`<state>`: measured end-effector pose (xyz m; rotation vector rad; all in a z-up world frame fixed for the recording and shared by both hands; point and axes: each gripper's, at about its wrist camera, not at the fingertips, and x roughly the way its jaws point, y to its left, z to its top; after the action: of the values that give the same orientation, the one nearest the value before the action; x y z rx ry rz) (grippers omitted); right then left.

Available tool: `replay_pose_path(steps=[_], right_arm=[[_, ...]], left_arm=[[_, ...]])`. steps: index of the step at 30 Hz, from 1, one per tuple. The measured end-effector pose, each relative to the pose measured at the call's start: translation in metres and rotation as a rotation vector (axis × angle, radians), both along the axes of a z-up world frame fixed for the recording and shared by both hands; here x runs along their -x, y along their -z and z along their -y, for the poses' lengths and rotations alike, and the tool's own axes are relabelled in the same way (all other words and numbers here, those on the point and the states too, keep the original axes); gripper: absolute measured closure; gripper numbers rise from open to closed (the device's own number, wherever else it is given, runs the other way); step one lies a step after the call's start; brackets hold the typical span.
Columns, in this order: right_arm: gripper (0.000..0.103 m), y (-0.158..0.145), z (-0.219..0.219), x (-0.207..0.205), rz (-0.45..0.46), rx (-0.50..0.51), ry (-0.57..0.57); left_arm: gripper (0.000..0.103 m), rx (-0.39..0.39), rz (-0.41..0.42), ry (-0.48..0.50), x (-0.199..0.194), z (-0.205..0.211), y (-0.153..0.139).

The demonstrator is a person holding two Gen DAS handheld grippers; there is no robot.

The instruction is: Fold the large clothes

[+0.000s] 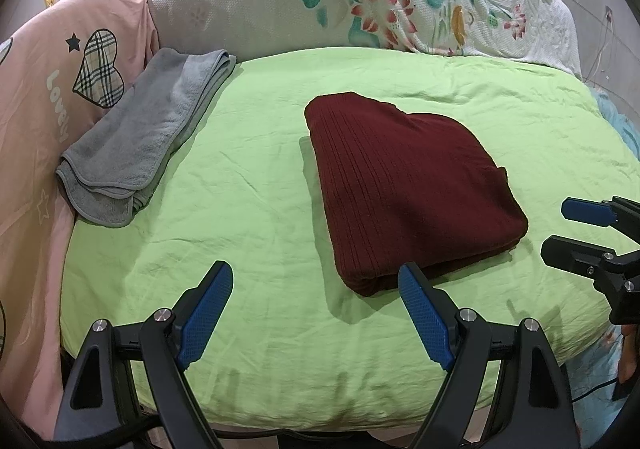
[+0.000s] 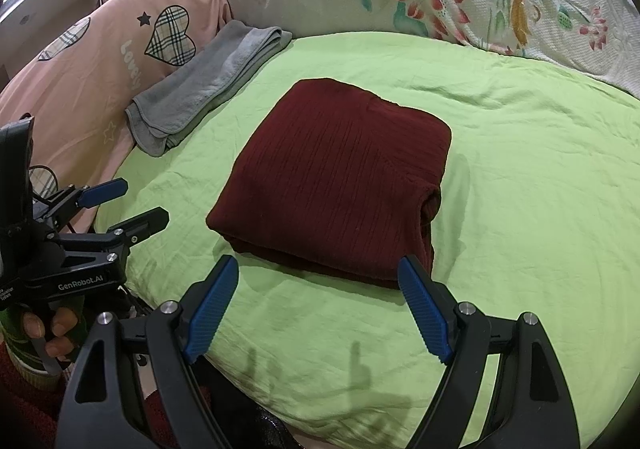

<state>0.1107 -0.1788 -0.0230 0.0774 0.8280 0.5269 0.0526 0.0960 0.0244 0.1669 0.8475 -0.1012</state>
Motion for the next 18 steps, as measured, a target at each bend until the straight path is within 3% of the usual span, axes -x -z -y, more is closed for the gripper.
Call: replay_pose_path(steps=[18], right_arm=[[0.021, 0.0007, 0.0003, -0.0040, -0.004, 0.001, -0.002]], left_arm=[[0.018, 0.000, -0.002, -0.005, -0.0014, 0.0022, 0.0033]])
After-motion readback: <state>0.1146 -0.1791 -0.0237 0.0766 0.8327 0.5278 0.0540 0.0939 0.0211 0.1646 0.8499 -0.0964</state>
